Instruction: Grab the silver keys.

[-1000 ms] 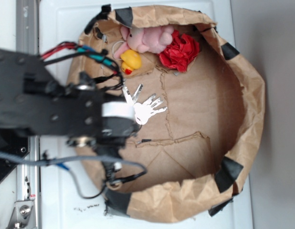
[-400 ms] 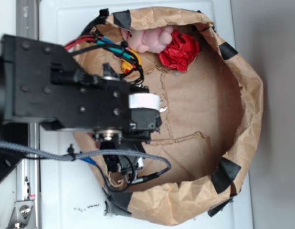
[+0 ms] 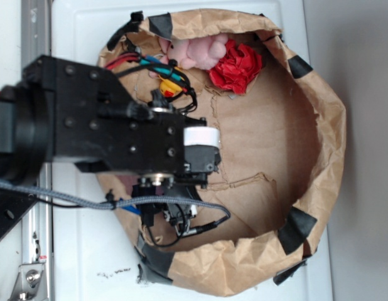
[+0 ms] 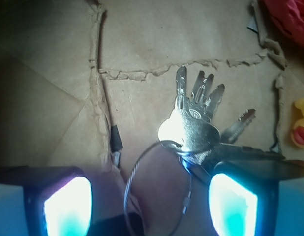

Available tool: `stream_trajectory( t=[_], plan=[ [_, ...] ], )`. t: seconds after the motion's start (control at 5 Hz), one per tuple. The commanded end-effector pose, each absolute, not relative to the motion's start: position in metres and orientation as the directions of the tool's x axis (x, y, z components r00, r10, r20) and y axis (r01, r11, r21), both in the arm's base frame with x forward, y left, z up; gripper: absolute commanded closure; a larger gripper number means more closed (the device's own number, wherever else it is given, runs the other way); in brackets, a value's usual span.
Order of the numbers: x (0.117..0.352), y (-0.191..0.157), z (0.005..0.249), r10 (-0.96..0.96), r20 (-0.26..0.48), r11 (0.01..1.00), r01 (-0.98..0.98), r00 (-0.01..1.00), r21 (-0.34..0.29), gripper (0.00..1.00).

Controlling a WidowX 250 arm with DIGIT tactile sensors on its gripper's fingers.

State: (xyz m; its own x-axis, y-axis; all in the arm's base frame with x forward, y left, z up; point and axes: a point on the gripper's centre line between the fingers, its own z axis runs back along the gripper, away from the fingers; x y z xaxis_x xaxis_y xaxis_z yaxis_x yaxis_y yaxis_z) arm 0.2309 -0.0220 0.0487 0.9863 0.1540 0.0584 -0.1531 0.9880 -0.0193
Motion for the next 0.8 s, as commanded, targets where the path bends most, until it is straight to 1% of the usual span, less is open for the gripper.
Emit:
stream_trajectory(
  t=[0.0,0.4,0.6],
  plan=[
    [0.235,-0.024,0.046,0.132,0.073,0.991,-0.13,0.989,-0.025,0.0],
    [0.236,-0.023,0.042,0.129,0.071,0.992,-0.128,0.989,-0.015,0.0],
    [0.232,-0.02,0.034,0.125,0.058,0.992,-0.126,0.99,0.002,0.0]
  ],
)
